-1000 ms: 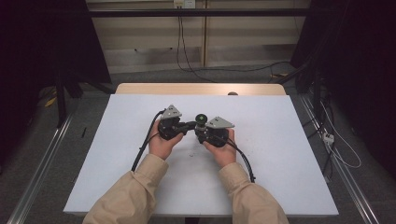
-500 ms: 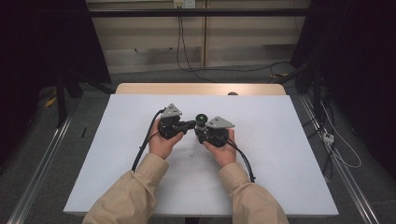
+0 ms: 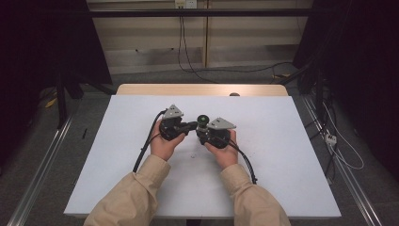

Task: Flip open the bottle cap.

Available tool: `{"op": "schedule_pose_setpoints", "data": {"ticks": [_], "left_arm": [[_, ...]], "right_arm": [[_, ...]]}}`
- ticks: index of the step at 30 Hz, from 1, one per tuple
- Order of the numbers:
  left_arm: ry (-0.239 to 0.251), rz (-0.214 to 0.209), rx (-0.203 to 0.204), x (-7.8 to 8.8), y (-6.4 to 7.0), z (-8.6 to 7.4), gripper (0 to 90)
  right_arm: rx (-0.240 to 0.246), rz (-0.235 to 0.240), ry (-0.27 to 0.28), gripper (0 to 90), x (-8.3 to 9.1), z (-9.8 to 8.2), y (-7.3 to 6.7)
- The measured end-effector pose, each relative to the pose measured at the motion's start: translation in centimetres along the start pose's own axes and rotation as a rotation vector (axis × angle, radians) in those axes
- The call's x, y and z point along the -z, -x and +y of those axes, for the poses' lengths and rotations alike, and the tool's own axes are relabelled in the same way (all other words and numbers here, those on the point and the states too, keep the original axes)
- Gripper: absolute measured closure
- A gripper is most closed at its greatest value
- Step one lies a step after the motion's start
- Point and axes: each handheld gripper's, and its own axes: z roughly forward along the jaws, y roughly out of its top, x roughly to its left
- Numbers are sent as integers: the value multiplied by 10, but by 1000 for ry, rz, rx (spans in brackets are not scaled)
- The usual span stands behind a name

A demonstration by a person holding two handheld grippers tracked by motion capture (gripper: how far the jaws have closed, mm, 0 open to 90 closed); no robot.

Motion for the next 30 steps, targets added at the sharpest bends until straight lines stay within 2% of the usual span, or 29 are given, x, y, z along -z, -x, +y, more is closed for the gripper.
{"op": "schedule_pose_setpoints", "data": {"ticks": [15, 16, 17, 18, 20, 22, 30], "left_arm": [[-5, 22, -12, 0, 3, 1, 900], [57, 5, 14, 2, 3, 3, 900], [52, 31, -19, 4, 8, 15, 900], [14, 49, -57, 4, 10, 20, 900], [-12, 52, -51, 3, 10, 25, 900], [-12, 37, -30, 3, 7, 24, 900], [-14, 37, -34, 1, 7, 25, 900]], "right_arm": [[0, -1, -3, 533, 0, 0, 0], [10, 2, -2, 535, -1, 0, -1], [25, -4, -3, 536, 0, 0, -2], [31, -8, -3, 535, 0, 0, -3], [17, -4, -3, 535, 0, 0, -2], [5, 2, -4, 535, 0, 0, -1], [9, 0, -5, 535, 0, 0, -1]]}}
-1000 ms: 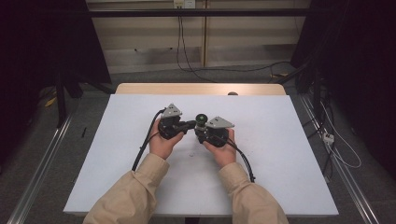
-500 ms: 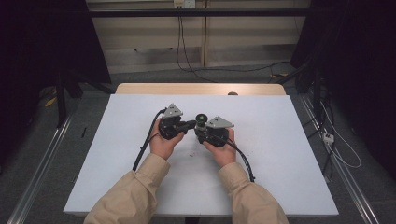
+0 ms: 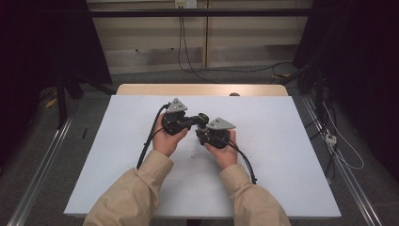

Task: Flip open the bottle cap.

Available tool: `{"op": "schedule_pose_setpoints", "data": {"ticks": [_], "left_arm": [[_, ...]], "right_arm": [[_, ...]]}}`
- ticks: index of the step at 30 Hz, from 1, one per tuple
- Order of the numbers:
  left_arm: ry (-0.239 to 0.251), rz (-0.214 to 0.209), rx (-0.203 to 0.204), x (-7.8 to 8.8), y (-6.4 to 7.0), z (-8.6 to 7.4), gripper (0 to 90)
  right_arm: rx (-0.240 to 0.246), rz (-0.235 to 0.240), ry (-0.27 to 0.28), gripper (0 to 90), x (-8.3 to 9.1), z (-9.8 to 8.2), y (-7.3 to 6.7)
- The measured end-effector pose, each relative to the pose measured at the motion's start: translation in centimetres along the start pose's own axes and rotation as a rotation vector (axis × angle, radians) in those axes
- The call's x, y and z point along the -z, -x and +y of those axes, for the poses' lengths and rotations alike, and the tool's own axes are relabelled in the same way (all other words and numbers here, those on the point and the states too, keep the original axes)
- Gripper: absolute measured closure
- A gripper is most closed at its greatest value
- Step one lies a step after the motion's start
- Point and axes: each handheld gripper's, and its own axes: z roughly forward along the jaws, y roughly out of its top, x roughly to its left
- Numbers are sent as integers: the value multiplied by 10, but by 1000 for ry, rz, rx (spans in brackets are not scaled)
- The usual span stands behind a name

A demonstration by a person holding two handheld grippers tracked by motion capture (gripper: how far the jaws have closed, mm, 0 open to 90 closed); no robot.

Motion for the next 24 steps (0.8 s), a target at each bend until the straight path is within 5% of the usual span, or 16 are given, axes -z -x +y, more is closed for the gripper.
{"op": "schedule_pose_setpoints", "data": {"ticks": [24], "left_arm": [[25, -10, 21, -3, 0, 3, 900]], "right_arm": [[2, 0, -1, 535, 0, 0, 0]]}}
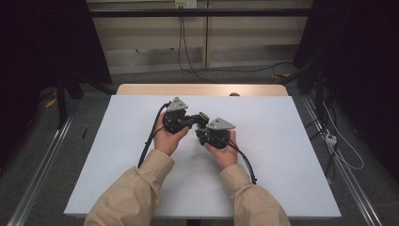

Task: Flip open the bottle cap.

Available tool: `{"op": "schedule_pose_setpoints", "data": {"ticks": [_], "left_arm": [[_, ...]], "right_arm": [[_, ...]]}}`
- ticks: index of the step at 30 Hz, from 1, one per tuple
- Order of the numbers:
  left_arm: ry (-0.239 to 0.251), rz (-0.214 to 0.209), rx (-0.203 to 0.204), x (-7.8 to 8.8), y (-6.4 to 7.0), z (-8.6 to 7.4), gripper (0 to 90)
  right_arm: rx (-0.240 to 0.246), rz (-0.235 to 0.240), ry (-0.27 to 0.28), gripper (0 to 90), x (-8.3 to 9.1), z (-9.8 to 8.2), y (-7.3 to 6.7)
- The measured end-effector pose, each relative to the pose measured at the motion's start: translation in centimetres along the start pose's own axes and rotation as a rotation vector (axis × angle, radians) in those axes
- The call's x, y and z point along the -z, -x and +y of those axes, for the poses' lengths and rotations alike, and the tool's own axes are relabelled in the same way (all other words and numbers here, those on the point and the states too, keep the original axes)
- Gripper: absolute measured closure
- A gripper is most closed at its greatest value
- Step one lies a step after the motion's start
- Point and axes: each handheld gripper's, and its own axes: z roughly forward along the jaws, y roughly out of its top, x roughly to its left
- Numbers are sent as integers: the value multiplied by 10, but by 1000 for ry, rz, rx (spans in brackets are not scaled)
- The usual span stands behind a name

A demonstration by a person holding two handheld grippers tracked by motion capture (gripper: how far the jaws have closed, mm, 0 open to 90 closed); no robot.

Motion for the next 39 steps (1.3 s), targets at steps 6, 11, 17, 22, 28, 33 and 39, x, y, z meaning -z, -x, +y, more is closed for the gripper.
{"op": "schedule_pose_setpoints", "data": {"ticks": [6, 11, 17, 22, 28, 33, 39], "left_arm": [[5, -2, 5, -2, 0, 2, 900], [6, 0, 2, -3, 1, 4, 900], [6, -2, 2, -4, 1, 7, 900], [8, -1, 1, -5, 1, 8, 900], [7, -1, 0, -5, 1, 8, 900], [10, -3, 5, -6, 1, 8, 900], [12, -4, 6, -6, 0, 8, 900]], "right_arm": [[-3, 0, 0, 535, 0, 0, 0], [-2, 0, 0, 535, 0, 0, 0], [-3, 1, 0, 535, 0, 0, 0], [-2, 1, 0, 535, 0, 0, 0], [-2, 1, -1, 535, 0, 0, 0], [-3, 1, -2, 535, 0, 0, 0], [-1, 1, -2, 535, 0, 0, 0]]}}
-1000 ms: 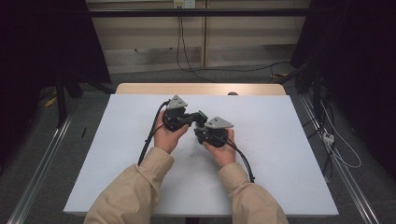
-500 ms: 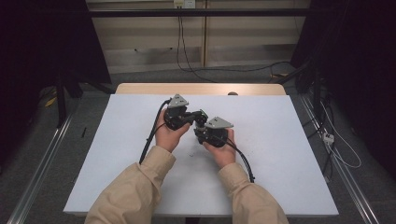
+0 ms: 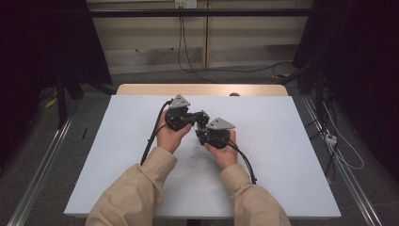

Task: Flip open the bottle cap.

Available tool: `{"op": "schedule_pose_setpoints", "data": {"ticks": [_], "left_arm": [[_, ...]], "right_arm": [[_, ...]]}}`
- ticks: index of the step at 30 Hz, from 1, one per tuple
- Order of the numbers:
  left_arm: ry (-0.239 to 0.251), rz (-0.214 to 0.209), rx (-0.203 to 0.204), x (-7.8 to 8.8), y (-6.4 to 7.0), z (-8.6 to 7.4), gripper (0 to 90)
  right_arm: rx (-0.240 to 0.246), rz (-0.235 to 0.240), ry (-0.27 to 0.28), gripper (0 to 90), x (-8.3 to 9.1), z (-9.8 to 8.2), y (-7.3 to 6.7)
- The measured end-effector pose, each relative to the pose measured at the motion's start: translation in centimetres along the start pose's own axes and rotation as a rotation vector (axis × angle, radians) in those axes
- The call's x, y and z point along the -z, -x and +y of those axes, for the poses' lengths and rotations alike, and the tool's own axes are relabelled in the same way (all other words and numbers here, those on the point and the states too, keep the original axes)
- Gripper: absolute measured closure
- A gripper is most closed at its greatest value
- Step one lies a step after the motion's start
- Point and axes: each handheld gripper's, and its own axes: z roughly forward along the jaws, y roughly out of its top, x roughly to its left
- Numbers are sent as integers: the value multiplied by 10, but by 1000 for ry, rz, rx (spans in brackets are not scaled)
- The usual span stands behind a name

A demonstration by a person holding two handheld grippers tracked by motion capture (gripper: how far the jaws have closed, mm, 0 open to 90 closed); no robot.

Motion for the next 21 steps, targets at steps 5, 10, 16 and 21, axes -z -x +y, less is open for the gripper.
{"op": "schedule_pose_setpoints", "data": {"ticks": [5, 10, 16, 21], "left_arm": [[-2, 0, -9, -1, 0, 1, 900], [4, -4, -1, -2, 1, 2, 900], [5, -7, -5, -3, 1, 3, 900], [11, -12, -4, -4, 2, 5, 900]], "right_arm": [[2, -1, 1, 535, 0, 0, 0], [2, 0, 1, 535, 0, 0, 0], [1, 0, -1, 535, 0, 0, 0], [4, 0, 0, 535, 0, 0, 0]]}}
